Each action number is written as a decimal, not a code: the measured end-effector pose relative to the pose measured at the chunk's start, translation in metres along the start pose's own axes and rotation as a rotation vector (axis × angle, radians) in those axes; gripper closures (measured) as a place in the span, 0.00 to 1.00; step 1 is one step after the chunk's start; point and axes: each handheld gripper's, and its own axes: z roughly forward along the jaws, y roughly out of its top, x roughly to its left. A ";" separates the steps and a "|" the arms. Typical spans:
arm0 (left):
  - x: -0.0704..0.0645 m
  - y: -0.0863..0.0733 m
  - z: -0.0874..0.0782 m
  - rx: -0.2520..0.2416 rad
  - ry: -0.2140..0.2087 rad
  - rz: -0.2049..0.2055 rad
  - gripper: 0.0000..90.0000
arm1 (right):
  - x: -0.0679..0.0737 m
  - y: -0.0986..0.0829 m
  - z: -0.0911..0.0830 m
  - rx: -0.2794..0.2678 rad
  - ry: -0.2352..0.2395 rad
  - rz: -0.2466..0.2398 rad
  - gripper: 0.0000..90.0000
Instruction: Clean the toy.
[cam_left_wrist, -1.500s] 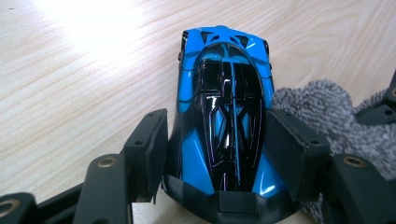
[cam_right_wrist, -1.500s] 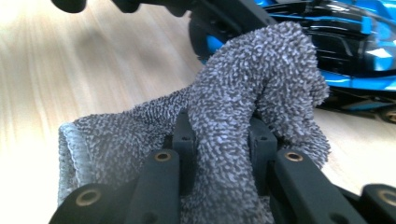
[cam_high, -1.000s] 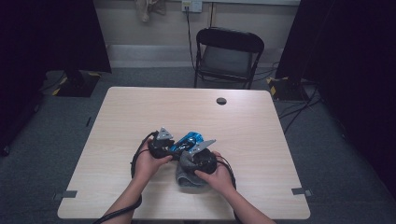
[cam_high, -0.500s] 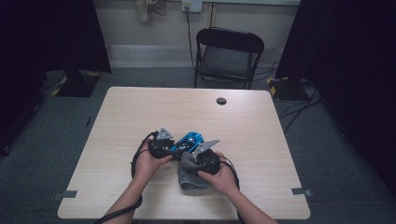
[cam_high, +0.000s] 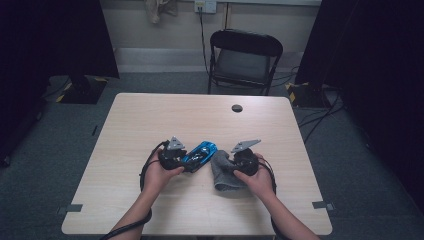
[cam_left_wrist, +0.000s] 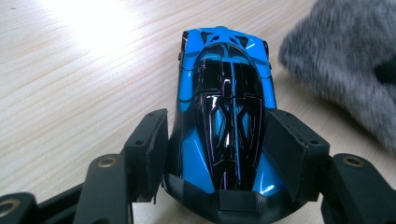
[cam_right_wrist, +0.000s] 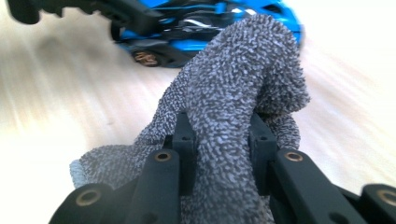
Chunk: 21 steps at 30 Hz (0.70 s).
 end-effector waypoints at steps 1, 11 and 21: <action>0.000 0.000 0.000 0.000 0.000 0.000 0.45 | -0.003 0.000 -0.002 0.000 -0.014 0.005 0.79; 0.000 0.000 0.000 0.001 0.000 0.003 0.45 | -0.028 0.001 -0.003 -0.002 -0.108 0.052 0.79; 0.000 -0.001 0.000 -0.005 -0.004 0.004 0.45 | -0.029 0.004 0.017 0.021 -0.115 0.062 0.79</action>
